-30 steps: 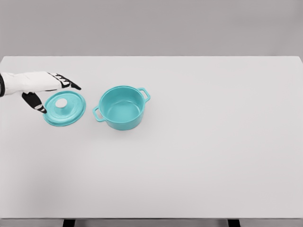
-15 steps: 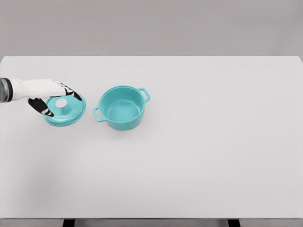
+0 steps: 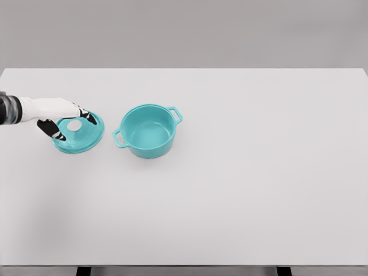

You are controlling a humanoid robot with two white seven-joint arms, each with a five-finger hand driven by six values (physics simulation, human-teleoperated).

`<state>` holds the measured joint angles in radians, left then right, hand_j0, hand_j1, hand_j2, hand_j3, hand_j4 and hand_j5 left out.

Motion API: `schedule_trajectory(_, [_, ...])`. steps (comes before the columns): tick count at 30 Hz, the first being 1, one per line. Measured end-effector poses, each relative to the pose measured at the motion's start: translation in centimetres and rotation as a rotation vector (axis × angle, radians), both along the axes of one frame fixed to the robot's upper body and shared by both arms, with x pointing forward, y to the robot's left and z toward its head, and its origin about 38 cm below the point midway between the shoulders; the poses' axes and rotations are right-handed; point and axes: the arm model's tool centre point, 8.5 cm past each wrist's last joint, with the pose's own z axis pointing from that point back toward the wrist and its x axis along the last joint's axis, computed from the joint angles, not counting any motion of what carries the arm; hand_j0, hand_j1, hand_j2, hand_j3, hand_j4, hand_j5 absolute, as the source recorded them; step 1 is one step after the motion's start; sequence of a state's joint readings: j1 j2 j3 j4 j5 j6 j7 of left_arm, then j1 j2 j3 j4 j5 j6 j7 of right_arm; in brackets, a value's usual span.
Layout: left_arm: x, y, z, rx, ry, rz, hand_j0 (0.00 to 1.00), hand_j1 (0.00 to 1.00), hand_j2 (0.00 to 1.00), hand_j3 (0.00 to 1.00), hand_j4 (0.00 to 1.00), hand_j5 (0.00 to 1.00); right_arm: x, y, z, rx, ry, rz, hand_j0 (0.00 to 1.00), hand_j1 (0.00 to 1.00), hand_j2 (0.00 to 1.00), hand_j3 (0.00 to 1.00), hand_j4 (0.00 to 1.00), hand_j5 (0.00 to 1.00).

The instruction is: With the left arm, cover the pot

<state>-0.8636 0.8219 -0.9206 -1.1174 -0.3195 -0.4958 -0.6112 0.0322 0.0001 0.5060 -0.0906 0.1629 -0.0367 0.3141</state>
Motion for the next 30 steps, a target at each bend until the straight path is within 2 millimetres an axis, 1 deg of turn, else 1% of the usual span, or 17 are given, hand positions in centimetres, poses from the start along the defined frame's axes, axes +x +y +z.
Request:
schedule_trajectory(4, [0.36, -0.03, -0.02, 0.001, -0.001, 0.007, 0.82, 0.82, 0.82, 0.82, 0.82, 0.82, 0.00, 0.00, 0.00, 0.000, 0.000, 0.000, 1.00, 1.00, 1.00, 1.00, 1.00, 1.00])
schedule_trajectory(6, [0.43, 0.01, -0.18, 0.001, 0.001, 0.012, 0.78, 0.78, 0.78, 0.78, 0.78, 0.78, 0.00, 0.00, 0.00, 0.000, 0.000, 0.000, 1.00, 1.00, 1.00, 1.00, 1.00, 1.00])
schedule_trajectory(8, [0.47, 0.04, -0.29, 0.001, 0.004, 0.015, 0.77, 0.77, 0.77, 0.77, 0.77, 0.77, 0.00, 0.00, 0.00, 0.000, 0.000, 0.000, 1.00, 1.00, 1.00, 1.00, 1.00, 1.00])
schedule_trajectory(19, [0.78, 0.05, -0.49, -0.011, 0.006, 0.034, 0.75, 0.75, 0.75, 0.75, 0.75, 0.75, 0.00, 0.00, 0.00, 0.000, 0.000, 0.000, 1.00, 1.00, 1.00, 1.00, 1.00, 1.00])
schedule_trajectory(22, [0.82, 0.02, -0.47, -0.008, 0.005, 0.033, 0.73, 0.73, 0.73, 0.73, 0.73, 0.73, 0.00, 0.00, 0.00, 0.000, 0.000, 0.000, 1.00, 1.00, 1.00, 1.00, 1.00, 1.00])
schedule_trajectory(23, [0.82, 0.02, -0.47, -0.008, 0.005, 0.033, 0.68, 0.68, 0.68, 0.68, 0.68, 0.68, 0.00, 0.00, 0.00, 0.000, 0.000, 0.000, 1.00, 1.00, 1.00, 1.00, 1.00, 1.00])
schedule_trajectory(26, [0.84, -0.01, -0.45, -0.004, 0.004, 0.029, 0.66, 0.66, 0.66, 0.66, 0.66, 0.66, 0.00, 0.00, 0.00, 0.000, 0.000, 0.000, 1.00, 1.00, 1.00, 1.00, 1.00, 1.00])
schedule_trajectory(28, [0.83, -0.02, -0.47, -0.003, 0.004, 0.028, 0.60, 0.60, 0.60, 0.60, 0.60, 0.60, 0.00, 0.00, 0.00, 0.000, 0.000, 0.000, 1.00, 1.00, 1.00, 1.00, 1.00, 1.00])
schedule_trajectory(29, [0.82, -0.02, -0.48, -0.002, 0.004, 0.027, 0.60, 0.60, 0.60, 0.60, 0.60, 0.60, 0.00, 0.00, 0.00, 0.000, 0.000, 0.000, 1.00, 1.00, 1.00, 1.00, 1.00, 1.00])
schedule_trajectory(30, [0.81, -0.02, -0.49, 0.000, 0.004, 0.026, 0.57, 0.57, 0.57, 0.57, 0.57, 0.57, 0.00, 0.00, 0.00, 0.000, 0.000, 0.000, 1.00, 1.00, 1.00, 1.00, 1.00, 1.00])
